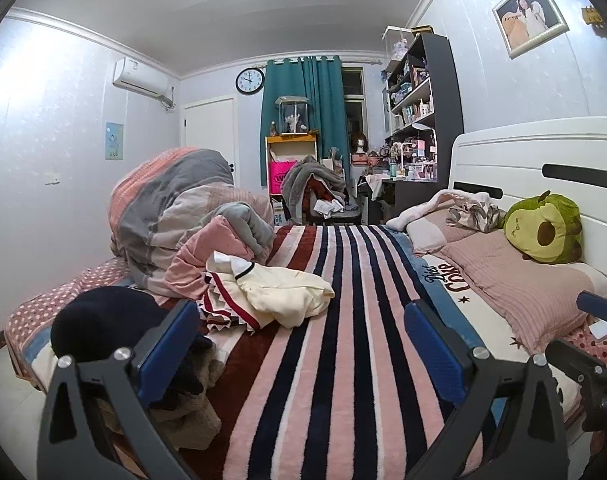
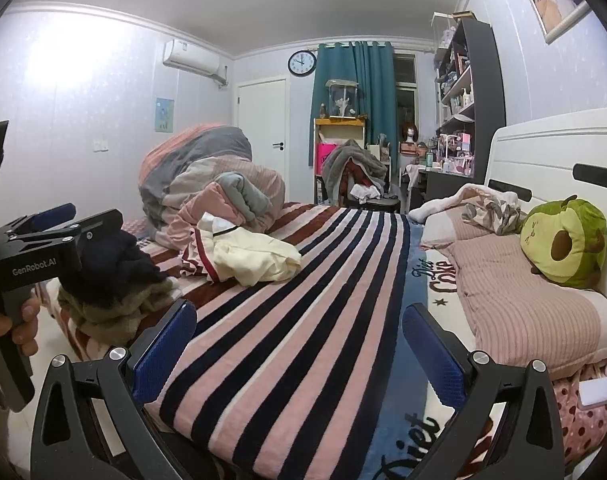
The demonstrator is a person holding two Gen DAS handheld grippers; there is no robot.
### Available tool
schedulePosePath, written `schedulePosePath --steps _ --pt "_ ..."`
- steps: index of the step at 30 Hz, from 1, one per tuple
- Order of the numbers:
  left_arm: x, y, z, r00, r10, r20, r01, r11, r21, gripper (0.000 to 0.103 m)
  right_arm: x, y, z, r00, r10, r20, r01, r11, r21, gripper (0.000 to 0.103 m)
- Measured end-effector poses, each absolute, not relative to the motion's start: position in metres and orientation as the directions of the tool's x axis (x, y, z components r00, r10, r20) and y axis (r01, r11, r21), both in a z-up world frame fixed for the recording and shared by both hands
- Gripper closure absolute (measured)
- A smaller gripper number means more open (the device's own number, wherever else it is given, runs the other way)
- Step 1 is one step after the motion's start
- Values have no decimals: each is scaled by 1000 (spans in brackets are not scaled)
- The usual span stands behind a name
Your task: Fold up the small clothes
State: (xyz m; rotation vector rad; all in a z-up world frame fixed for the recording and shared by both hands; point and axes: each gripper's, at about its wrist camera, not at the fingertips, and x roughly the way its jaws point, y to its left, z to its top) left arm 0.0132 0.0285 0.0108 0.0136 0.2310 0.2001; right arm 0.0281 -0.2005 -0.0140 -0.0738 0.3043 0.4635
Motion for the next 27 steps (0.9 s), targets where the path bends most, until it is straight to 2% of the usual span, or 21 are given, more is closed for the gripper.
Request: schedulePosePath --steps 27 --pt "9 33 13 953 216 -214 -212 976 43 1 20 -195 2 856 429 -289 -446 895 5 1"
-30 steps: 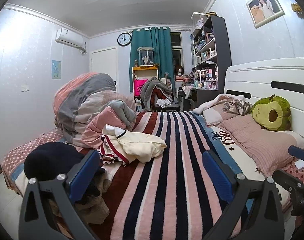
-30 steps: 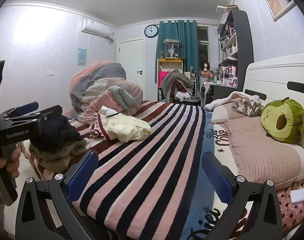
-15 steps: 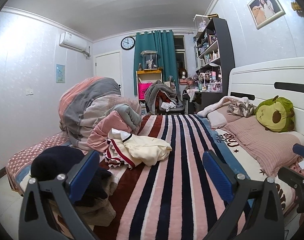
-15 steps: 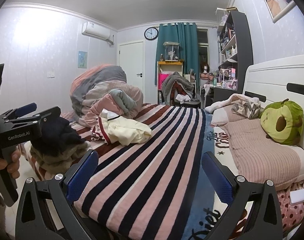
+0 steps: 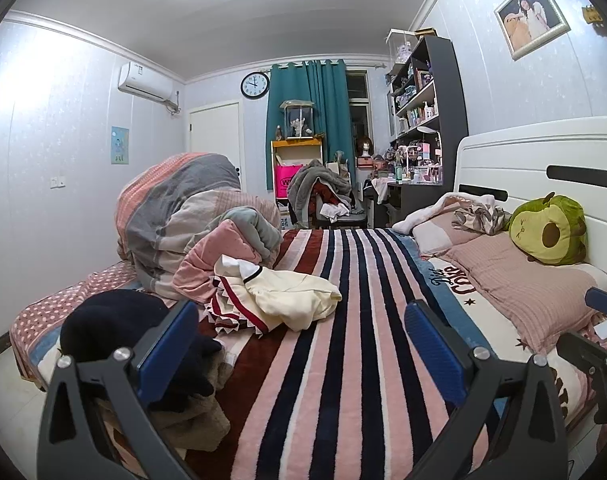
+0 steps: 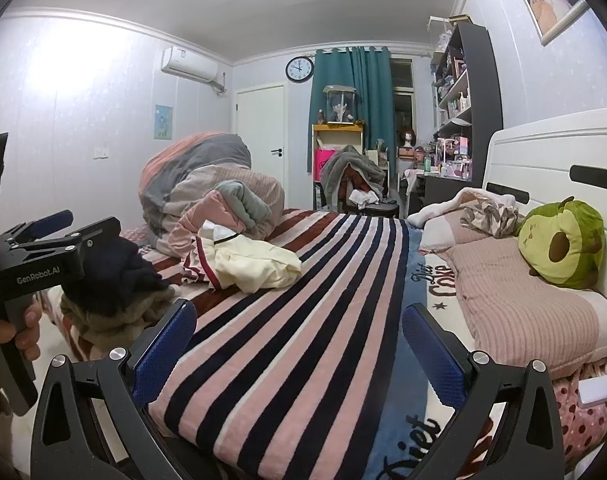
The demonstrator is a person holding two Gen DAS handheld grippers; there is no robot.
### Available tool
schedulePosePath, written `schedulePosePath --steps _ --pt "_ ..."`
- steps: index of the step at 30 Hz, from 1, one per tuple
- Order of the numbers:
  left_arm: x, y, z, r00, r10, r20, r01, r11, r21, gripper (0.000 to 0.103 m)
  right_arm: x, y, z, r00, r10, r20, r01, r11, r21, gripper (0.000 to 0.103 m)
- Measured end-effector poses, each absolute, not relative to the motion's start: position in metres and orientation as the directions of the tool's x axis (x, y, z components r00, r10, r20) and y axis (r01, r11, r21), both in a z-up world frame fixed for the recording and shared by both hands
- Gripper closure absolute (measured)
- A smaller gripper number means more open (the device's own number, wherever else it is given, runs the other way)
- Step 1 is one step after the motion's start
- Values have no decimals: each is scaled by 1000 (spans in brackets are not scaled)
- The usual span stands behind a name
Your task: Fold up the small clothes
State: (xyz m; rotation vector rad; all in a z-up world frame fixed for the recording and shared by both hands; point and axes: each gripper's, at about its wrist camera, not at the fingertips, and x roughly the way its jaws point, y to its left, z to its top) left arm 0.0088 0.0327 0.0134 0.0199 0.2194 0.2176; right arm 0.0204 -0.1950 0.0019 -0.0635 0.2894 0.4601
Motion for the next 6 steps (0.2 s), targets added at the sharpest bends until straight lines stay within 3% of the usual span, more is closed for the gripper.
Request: schedulePosePath --steps 6 --pt "9 34 13 954 202 -220 -199 979 34 1 19 -194 3 858 424 -290 -441 897 6 1"
